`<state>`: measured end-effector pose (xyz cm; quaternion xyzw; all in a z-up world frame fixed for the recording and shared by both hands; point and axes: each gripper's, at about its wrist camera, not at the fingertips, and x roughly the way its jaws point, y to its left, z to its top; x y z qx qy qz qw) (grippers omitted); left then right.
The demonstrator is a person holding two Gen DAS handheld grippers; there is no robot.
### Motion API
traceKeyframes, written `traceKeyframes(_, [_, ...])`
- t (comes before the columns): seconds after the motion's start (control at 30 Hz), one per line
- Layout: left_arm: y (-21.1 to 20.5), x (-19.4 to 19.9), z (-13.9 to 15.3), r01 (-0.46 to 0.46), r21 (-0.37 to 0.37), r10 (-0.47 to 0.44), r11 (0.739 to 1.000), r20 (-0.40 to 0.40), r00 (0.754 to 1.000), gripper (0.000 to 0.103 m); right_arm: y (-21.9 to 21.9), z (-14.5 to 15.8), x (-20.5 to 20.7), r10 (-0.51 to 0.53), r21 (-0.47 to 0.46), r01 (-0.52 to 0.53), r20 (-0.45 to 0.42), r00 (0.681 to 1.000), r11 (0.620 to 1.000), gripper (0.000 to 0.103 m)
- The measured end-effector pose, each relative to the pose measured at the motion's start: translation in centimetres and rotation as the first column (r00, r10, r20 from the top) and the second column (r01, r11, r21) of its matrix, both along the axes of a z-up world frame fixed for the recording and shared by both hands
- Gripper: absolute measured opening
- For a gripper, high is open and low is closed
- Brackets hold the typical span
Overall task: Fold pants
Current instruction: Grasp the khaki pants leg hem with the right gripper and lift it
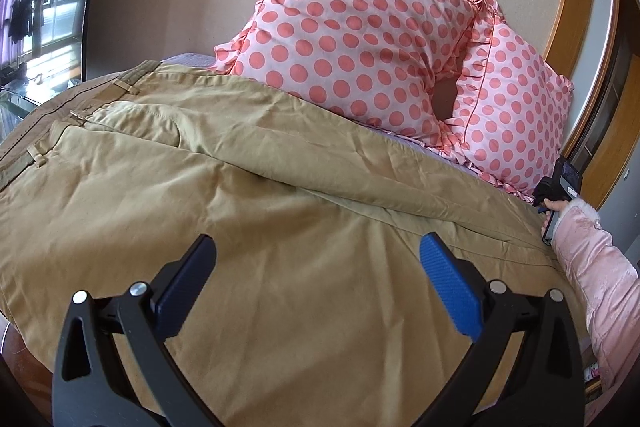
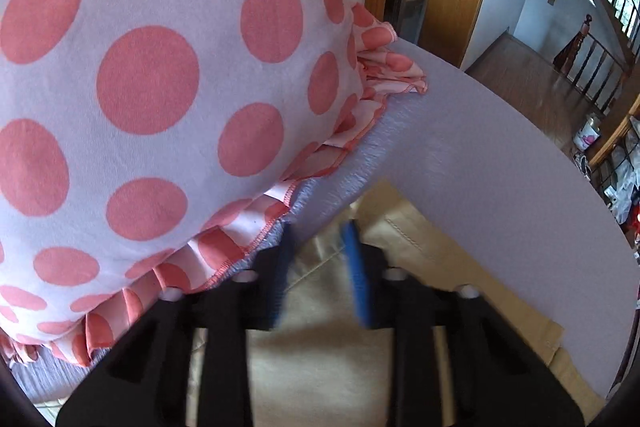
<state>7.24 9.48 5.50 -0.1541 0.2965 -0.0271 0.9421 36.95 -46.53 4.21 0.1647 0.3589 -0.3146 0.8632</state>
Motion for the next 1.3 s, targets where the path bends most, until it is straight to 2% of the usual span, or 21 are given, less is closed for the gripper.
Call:
traceKeyframes(0.1, [0.1, -0.3, -0.1, 0.014, -0.022, -0.014, 1.000, 0.001, 1.000, 0.101, -1.2, -0.6, -2.6, 0.057, 0.095, -0.067, 0.102, 0.993, 0.993, 0.004])
traceKeyframes(0.13, [0.1, -0.6, 0.0, 0.016, -0.027, -0.016, 1.000, 0.007, 1.000, 0.101, -1.8, -0.7, -3.8, 0.063, 0.150, -0.086, 0.153, 0.986, 0.985, 0.004])
traceKeyframes(0.2, [0.3, -1.2, 0.3, 0.007, -0.025, -0.006, 1.000, 0.016, 1.000, 0.101, -2.0, -0.2, -6.4, 0.082, 0.201, -0.136, 0.256, 0.963, 0.970, 0.004])
traceKeyframes(0.27, [0.6, -1.7, 0.7, 0.000, -0.034, 0.001, 0.999, 0.027, 1.000, 0.101, -1.5, 1.1, -10.2, 0.112, 0.235, -0.210, 0.371, 0.922, 0.949, 0.004])
traceKeyframes(0.33, [0.9, -2.2, 0.9, -0.011, -0.045, 0.013, 0.999, 0.041, 0.999, 0.101, -1.1, 1.6, -15.2, 0.142, 0.258, -0.297, 0.488, 0.861, 0.919, 0.004])
traceKeyframes(0.4, [1.3, -2.6, 1.1, -0.021, -0.051, 0.023, 0.998, 0.047, 0.999, 0.101, -0.7, 1.3, -20.7, 0.162, 0.253, -0.356, 0.563, 0.810, 0.899, 0.004])
traceKeyframes(0.47, [1.7, -2.8, 1.3, -0.023, -0.066, 0.026, 0.998, 0.049, 0.998, 0.101, -0.5, 0.8, -24.3, 0.169, 0.254, -0.368, 0.570, 0.804, 0.894, 0.004])
traceKeyframes(0.57, [2.2, -2.4, 1.6, -0.036, -0.075, 0.040, 0.997, 0.049, 0.998, 0.101, -0.6, -2.3, -27.4, 0.159, 0.306, -0.358, 0.522, 0.838, 0.882, 0.004])
traceKeyframes(0.67, [2.9, -1.2, 1.8, -0.030, -0.103, 0.033, 0.994, 0.034, 0.999, 0.101, -0.5, -3.8, -29.6, 0.142, 0.379, -0.346, 0.474, 0.869, 0.858, 0.006])
traceKeyframes(0.7, [3.3, -0.7, 1.8, -0.027, -0.121, 0.030, 0.992, 0.026, 0.999, 0.101, -0.6, -4.0, -29.7, 0.133, 0.393, -0.339, 0.465, 0.875, 0.855, 0.011])
traceKeyframes(0.83, [5.2, 0.3, 2.4, -0.041, -0.161, 0.042, 0.986, -0.002, 0.999, 0.101, -1.3, -4.8, -29.3, 0.100, 0.456, -0.309, 0.428, 0.898, 0.835, 0.022])
traceKeyframes(0.9, [6.1, 0.6, 3.0, -0.055, -0.151, 0.056, 0.987, 0.005, 0.998, 0.101, -1.5, -5.6, -29.0, 0.087, 0.502, -0.308, 0.416, 0.905, 0.808, 0.029])
traceKeyframes(1.0, [7.2, 1.5, 3.6, -0.058, -0.128, 0.059, 0.990, 0.007, 0.998, 0.101, -2.1, -6.6, -28.5, 0.042, 0.576, -0.315, 0.437, 0.898, 0.754, 0.033])
traceKeyframes(1.13, [8.6, 4.0, 3.9, -0.051, -0.155, 0.047, 0.987, -0.027, 0.999, 0.101, -2.2, -6.3, -27.5, 0.007, 0.592, -0.294, 0.438, 0.899, 0.751, 0.040])
traceKeyframes(1.17, [8.8, 4.8, 4.0, -0.045, -0.160, 0.040, 0.986, -0.035, 0.999, 0.101, -2.1, -6.0, -27.1, 0.023, 0.571, -0.297, 0.437, 0.899, 0.766, 0.038])
traceKeyframes(1.2, [8.9, 5.6, 4.1, -0.038, -0.164, 0.031, 0.986, -0.045, 0.998, 0.101, -2.0, -5.9, -26.7, 0.049, 0.544, -0.308, 0.438, 0.898, 0.780, 0.010])
traceKeyframes(1.23, [9.1, 6.7, 4.1, -0.037, -0.171, 0.026, 0.985, -0.065, 0.998, 0.101, -1.9, -5.8, -26.6, 0.067, 0.532, -0.334, 0.458, 0.887, 0.778, 0.002])
traceKeyframes(1.3, [9.5, 8.9, 4.0, -0.064, -0.198, 0.042, 0.978, -0.113, 0.993, 0.101, -2.2, -5.3, -27.8, 0.071, 0.509, -0.403, 0.552, 0.831, 0.761, 0.002])
